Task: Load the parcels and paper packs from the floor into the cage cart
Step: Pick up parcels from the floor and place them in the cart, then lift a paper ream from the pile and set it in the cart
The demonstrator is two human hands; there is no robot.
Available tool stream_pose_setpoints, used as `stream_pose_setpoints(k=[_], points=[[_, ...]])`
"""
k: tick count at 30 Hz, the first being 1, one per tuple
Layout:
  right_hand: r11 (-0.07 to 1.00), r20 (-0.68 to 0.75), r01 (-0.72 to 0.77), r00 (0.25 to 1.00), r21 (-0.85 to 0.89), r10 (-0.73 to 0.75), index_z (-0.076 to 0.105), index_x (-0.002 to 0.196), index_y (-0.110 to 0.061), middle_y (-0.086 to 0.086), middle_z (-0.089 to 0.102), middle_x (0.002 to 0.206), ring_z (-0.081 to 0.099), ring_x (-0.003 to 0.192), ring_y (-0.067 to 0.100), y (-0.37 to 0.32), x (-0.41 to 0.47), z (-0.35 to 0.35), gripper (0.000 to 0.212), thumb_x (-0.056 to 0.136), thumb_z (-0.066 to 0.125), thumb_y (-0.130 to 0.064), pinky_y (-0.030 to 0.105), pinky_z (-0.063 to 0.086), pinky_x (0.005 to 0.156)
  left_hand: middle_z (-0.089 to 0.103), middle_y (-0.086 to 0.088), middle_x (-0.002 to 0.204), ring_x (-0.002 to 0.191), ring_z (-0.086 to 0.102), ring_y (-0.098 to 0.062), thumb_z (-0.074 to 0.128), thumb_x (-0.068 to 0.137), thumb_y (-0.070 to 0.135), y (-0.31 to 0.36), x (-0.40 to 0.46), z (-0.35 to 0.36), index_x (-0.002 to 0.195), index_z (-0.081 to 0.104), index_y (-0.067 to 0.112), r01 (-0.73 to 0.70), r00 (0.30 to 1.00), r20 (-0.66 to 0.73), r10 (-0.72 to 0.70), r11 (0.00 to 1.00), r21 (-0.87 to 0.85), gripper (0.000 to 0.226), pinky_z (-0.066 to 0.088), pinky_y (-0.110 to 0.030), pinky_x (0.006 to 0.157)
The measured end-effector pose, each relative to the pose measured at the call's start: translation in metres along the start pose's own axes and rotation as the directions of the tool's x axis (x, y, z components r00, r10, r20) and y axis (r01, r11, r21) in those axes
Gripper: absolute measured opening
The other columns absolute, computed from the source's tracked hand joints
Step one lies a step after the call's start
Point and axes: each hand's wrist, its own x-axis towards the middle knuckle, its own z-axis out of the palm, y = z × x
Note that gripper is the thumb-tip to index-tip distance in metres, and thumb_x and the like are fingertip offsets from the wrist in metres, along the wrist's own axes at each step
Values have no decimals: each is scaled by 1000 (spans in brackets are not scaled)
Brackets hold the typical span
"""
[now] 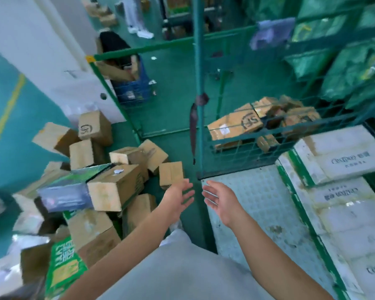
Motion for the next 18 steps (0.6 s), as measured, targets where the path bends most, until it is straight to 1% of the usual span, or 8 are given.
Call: stream_pose_setpoints(k=[4, 8, 11, 14, 18], points=[[992, 31, -28, 999, -123, 32, 66, 120, -12, 8, 75, 113, 71, 95, 19, -2, 18, 48, 23, 101, 63, -24, 30, 54, 75, 69, -3, 126, 114, 67, -20, 57, 103, 18, 20, 1, -37, 125, 62, 16, -38, 998, -54, 31, 991, -127, 22, 57, -31, 83], [965, 61, -61, 995, -255, 79, 66, 119, -13, 7, 75, 110, 71, 96, 19, 0, 37, 106, 20, 102, 62, -24, 30, 55, 76, 72, -6, 120, 111, 68, -20, 56, 104, 20, 47, 13, -79, 123, 63, 15, -58, 992, -120, 31, 971, -230, 20, 57, -32, 87], [930, 96, -76, 988, -359, 117, 66, 120, -14, 7, 74, 113, 70, 98, 19, -2, 57, 153, 22, 103, 59, -25, 31, 55, 78, 71, -5, 121, 110, 68, -20, 56, 104, 23, 73, 34, -116, 127, 62, 15, -70, 983, -186, 8, 942, -329, 24, 56, -30, 80], [896, 109, -71, 985, -438, 131, 66, 119, -15, 5, 74, 111, 70, 98, 19, -7, 81, 194, 20, 104, 57, -26, 30, 54, 78, 70, -2, 118, 108, 67, -19, 54, 104, 22, 94, 53, -142, 124, 61, 18, -66, 977, -211, -17, 922, -382, 21, 56, -30, 83], [868, 87, -92, 984, -489, 154, 66, 117, -13, 6, 73, 106, 70, 94, 19, -9, 110, 246, 20, 103, 58, -25, 31, 54, 76, 70, -1, 113, 107, 67, -19, 56, 103, 22, 118, 68, -172, 119, 62, 20, -67, 974, -222, -31, 905, -420, 17, 57, -31, 88]])
